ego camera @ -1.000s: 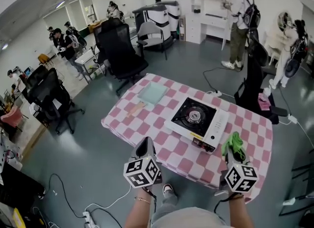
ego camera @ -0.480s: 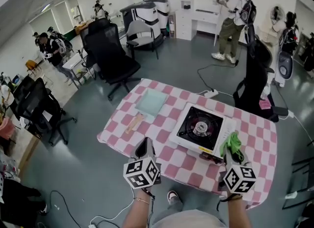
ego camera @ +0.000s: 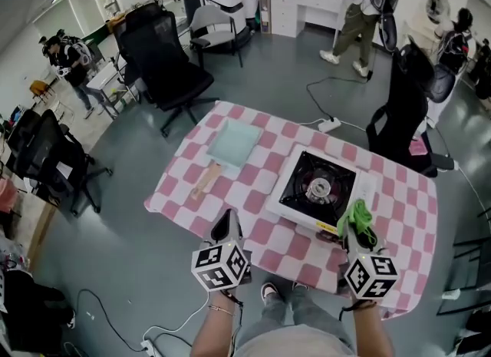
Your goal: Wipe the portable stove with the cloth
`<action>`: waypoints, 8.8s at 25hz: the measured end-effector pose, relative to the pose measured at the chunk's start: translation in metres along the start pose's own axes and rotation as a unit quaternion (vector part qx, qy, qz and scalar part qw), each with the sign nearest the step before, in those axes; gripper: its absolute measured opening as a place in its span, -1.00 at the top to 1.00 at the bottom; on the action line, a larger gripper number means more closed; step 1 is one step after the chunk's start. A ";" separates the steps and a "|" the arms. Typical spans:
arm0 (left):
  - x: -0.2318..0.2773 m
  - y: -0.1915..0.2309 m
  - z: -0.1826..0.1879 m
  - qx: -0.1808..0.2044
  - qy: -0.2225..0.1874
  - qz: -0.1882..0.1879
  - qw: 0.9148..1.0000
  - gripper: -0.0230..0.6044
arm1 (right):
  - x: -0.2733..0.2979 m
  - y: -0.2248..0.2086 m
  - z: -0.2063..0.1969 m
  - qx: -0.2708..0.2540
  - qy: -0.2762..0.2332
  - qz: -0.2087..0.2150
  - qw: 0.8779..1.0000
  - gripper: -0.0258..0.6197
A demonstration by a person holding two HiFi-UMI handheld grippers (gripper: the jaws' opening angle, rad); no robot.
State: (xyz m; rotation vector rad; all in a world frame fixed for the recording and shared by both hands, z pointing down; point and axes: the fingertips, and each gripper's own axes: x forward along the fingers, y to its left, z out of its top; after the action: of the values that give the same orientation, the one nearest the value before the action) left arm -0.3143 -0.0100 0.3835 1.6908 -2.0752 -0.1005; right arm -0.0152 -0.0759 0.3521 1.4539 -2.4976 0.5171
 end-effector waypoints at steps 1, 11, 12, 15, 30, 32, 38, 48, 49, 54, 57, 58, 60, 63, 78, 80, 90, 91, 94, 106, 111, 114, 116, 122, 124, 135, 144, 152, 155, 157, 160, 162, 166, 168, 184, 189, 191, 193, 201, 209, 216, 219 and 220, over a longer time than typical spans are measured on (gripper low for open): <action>0.000 0.000 -0.002 0.001 0.002 0.000 1.000 0.93 | 0.002 0.000 -0.001 -0.001 0.002 0.001 1.000 0.59; 0.007 0.008 -0.007 0.001 0.008 0.013 1.000 0.93 | 0.024 0.007 -0.013 -0.014 0.035 0.015 0.999 0.59; 0.008 0.009 -0.008 0.000 0.009 0.016 1.000 0.93 | 0.027 0.008 -0.014 -0.015 0.038 0.018 0.999 0.59; 0.009 0.015 -0.013 0.000 0.012 0.026 1.000 0.93 | 0.038 0.013 -0.020 -0.018 0.049 0.031 0.998 0.59; -0.011 0.067 -0.029 -0.019 0.026 0.091 0.995 0.93 | 0.088 0.091 -0.059 -0.036 0.107 0.129 0.985 0.59; -0.014 0.074 -0.031 -0.023 0.027 0.098 0.995 0.93 | 0.092 0.102 -0.066 -0.037 0.116 0.139 0.983 0.59; -0.021 0.095 -0.040 -0.034 0.032 0.118 0.992 0.93 | 0.102 0.129 -0.087 -0.017 0.144 0.163 0.976 0.59; -0.028 0.118 -0.059 -0.047 0.052 0.137 0.988 0.93 | 0.114 0.151 -0.117 0.045 0.191 0.172 0.965 0.59; -0.028 0.119 -0.060 -0.048 0.053 0.137 0.988 0.93 | 0.115 0.151 -0.120 0.054 0.196 0.172 0.964 0.59; -0.022 0.122 -0.064 -0.051 0.056 0.138 0.987 0.93 | 0.124 0.150 -0.128 0.067 0.208 0.166 0.961 0.59; -0.018 0.122 -0.067 -0.053 0.058 0.137 0.987 0.93 | 0.130 0.148 -0.132 0.078 0.217 0.163 0.959 0.59; -0.016 0.122 -0.068 -0.053 0.059 0.136 0.987 0.93 | 0.132 0.148 -0.134 0.082 0.221 0.162 0.958 0.59; -0.013 0.121 -0.070 -0.054 0.062 0.135 0.988 0.93 | 0.135 0.149 -0.137 0.094 0.230 0.162 0.955 0.59; -0.010 0.120 -0.075 -0.055 0.067 0.133 0.987 0.93 | 0.140 0.148 -0.141 0.122 0.240 0.159 0.950 0.59; 0.002 0.122 -0.074 -0.055 0.074 0.133 0.987 0.93 | 0.157 0.145 -0.150 0.243 0.274 0.147 0.919 0.59; 0.004 0.121 -0.072 -0.055 0.073 0.132 0.987 0.93 | 0.157 0.144 -0.150 0.247 0.276 0.146 0.917 0.59; 0.010 0.113 -0.068 -0.050 0.072 0.126 0.988 0.93 | 0.153 0.137 -0.151 0.267 0.279 0.142 0.911 0.59; 0.009 0.112 -0.069 -0.049 0.072 0.125 0.988 0.93 | 0.152 0.136 -0.151 0.271 0.279 0.142 0.910 0.59; 0.009 0.108 -0.070 -0.049 0.073 0.123 0.989 0.93 | 0.150 0.131 -0.152 0.278 0.278 0.139 0.909 0.59; 0.005 0.089 -0.073 -0.044 0.072 0.113 0.990 0.93 | 0.134 0.109 -0.153 0.292 0.272 0.127 0.908 0.59; 0.004 0.080 -0.073 -0.041 0.071 0.105 0.991 0.93 | 0.126 0.099 -0.154 0.298 0.269 0.118 0.908 0.59; 0.002 0.076 -0.074 -0.038 0.072 0.101 0.992 0.93 | 0.122 0.095 -0.154 0.303 0.265 0.114 0.908 0.59; 0.001 0.073 -0.075 -0.037 0.073 0.099 0.992 0.93 | 0.118 0.090 -0.154 0.306 0.263 0.111 0.908 0.59; -0.001 0.063 -0.078 -0.034 0.074 0.092 0.992 0.93 | 0.108 0.075 -0.155 0.312 0.257 0.099 0.909 0.59; -0.001 0.059 -0.078 -0.032 0.074 0.088 0.993 0.93 | 0.105 0.070 -0.155 0.314 0.256 0.096 0.909 0.59; 0.008 0.032 -0.081 -0.020 0.076 0.062 0.995 0.93 | 0.088 0.044 -0.158 0.324 0.248 0.078 0.909 0.59; 0.014 0.011 -0.082 -0.013 0.080 0.045 0.996 0.93 | 0.074 0.022 -0.159 0.338 0.247 0.067 0.906 0.59; 0.022 -0.009 -0.084 -0.007 0.084 0.027 0.996 0.93 | 0.062 0.006 -0.160 0.348 0.244 0.058 0.904 0.59; 0.023 -0.016 -0.086 -0.005 0.086 0.021 0.996 0.93 | 0.057 0.000 -0.160 0.352 0.241 0.056 0.903 0.59; 0.024 -0.020 -0.088 -0.004 0.089 0.018 0.996 0.93 | 0.055 -0.003 -0.160 0.354 0.239 0.055 0.902 0.59; 0.025 -0.027 -0.089 -0.001 0.091 0.012 0.996 0.93 | 0.052 -0.007 -0.158 0.356 0.236 0.054 0.903 0.59; 0.026 -0.030 -0.090 0.001 0.092 0.009 0.996 0.93 | 0.049 -0.011 -0.158 0.358 0.235 0.053 0.902 0.59; 0.028 -0.036 -0.091 0.005 0.094 0.003 0.996 0.93 | 0.043 -0.019 -0.158 0.362 0.229 0.047 0.902 0.59; 0.029 -0.039 -0.092 0.007 0.095 0.000 0.995 0.93 | 0.040 -0.024 -0.158 0.365 0.227 0.042 0.902 0.59; 0.042 -0.066 -0.091 0.022 0.102 -0.032 0.994 0.93 | 0.027 -0.043 -0.160 0.395 0.220 0.022 0.892 0.59; 0.044 -0.067 -0.089 0.025 0.101 -0.035 0.994 0.93 | 0.024 -0.036 -0.149 0.361 0.222 0.053 0.904 0.59; 0.045 -0.066 -0.088 0.025 0.101 -0.035 0.994 0.93 | 0.021 -0.034 -0.140 0.334 0.218 0.064 0.915 0.59; 0.046 -0.067 -0.087 0.024 0.100 -0.036 0.994 0.93 | 0.020 -0.035 -0.131 0.321 0.212 0.069 0.921 0.59; 0.051 -0.078 -0.082 0.025 0.096 -0.053 0.994 0.93 | 0.006 -0.047 -0.102 0.287 0.195 0.068 0.935 0.59; 0.057 -0.082 -0.067 0.027 0.084 -0.059 0.994 0.93 | 0.012 -0.095 -0.057 0.179 0.182 0.036 0.966 0.59; 0.062 -0.081 -0.052 0.025 0.070 -0.048 0.996 0.93 | 0.034 -0.124 -0.021 -0.012 0.192 0.005 0.981 0.59; 0.064 -0.079 -0.050 0.023 0.068 -0.039 0.997 0.93 | 0.045 -0.131 -0.014 -0.084 0.202 -0.005 0.976 0.59; 0.064 -0.078 -0.050 0.023 0.068 -0.036 0.997 0.93 | 0.049 -0.133 -0.013 -0.109 0.206 -0.009 0.972 0.59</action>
State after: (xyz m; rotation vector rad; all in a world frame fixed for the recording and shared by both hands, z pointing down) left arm -0.2332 -0.0780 0.4213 1.7485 -1.9310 0.0391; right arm 0.0769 -0.1701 0.4070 1.1494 -2.1350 0.4681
